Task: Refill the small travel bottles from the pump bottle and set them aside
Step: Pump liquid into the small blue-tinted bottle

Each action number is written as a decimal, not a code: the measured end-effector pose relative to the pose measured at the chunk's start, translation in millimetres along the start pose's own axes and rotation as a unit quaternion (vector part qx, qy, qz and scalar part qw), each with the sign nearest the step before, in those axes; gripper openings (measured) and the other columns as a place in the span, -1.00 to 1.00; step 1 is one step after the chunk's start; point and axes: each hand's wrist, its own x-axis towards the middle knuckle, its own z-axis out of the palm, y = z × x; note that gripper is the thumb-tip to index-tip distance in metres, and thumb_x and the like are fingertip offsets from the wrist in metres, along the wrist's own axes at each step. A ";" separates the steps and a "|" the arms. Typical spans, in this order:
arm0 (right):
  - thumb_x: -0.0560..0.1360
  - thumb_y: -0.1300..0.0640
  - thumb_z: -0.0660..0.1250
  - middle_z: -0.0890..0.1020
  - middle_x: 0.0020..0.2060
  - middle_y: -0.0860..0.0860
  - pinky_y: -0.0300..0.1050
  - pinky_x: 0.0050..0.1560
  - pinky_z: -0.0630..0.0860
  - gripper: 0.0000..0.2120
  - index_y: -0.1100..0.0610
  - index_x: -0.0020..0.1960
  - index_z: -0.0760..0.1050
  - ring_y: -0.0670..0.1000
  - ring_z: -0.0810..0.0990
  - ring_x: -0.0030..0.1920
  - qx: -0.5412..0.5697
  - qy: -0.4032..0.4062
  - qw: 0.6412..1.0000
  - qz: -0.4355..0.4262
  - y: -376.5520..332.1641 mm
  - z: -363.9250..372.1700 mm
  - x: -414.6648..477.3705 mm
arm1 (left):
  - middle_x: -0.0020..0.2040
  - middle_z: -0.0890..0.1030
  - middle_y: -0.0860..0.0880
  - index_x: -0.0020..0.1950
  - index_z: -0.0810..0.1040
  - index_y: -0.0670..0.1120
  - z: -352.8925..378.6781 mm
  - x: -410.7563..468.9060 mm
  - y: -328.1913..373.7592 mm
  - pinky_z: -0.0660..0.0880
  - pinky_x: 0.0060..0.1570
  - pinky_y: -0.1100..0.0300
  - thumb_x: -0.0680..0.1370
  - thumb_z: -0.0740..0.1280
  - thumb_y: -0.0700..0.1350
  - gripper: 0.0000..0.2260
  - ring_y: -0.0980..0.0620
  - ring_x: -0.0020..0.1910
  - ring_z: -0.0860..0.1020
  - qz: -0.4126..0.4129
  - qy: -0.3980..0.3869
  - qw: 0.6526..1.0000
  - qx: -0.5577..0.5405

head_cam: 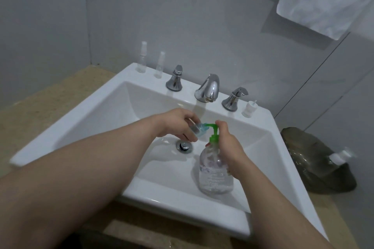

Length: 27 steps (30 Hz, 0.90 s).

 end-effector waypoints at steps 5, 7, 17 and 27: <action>0.32 -0.49 -0.03 0.69 -0.22 0.19 0.03 -0.18 0.37 -0.15 0.20 -0.03 0.64 0.13 0.48 -0.28 -0.016 0.004 1.000 0.006 -0.9 3.2 1.3 | 0.05 0.63 -0.10 0.18 0.59 -0.15 0.8 -0.7 -1.0 0.67 -0.13 0.15 0.40 0.50 -0.51 -0.56 -0.07 -0.15 0.67 -0.005 -0.003 1.000 -0.030; 0.35 -0.42 -0.02 0.71 -0.15 0.22 0.01 -0.19 0.38 -0.24 0.20 -0.03 0.60 0.14 0.49 -0.29 -0.010 0.000 1.000 -0.013 -1.7 3.2 -0.3 | 0.06 0.62 -0.10 0.19 0.59 -0.15 1.7 -0.2 -1.3 0.67 -0.12 0.16 0.40 0.49 -0.51 -0.55 -0.06 -0.16 0.67 -0.005 -0.001 0.999 -0.031; 0.62 -0.16 -0.07 0.67 -0.17 0.16 -0.08 -0.25 0.39 -0.45 0.18 -0.14 0.53 0.13 0.49 -0.30 -0.066 0.030 0.996 -0.053 -3.7 -1.4 -4.9 | 0.06 0.64 -0.07 0.23 0.60 -0.17 2.8 0.6 -4.6 0.67 -0.08 0.16 0.41 0.49 -0.51 -0.54 0.03 -0.21 0.70 -0.007 -0.023 0.999 -0.031; 0.32 -0.61 -0.15 0.71 -0.08 0.13 0.03 -0.05 0.51 -0.04 0.14 -0.02 0.66 0.19 0.65 -0.10 -0.093 0.045 0.994 -0.033 -5.4 3.3 -7.5 | 0.05 0.65 -0.09 0.28 0.56 -0.21 2.4 -0.8 -3.2 0.68 0.05 0.06 0.42 0.48 -0.52 -0.52 -0.11 -0.10 0.69 -0.006 -0.017 0.998 -0.063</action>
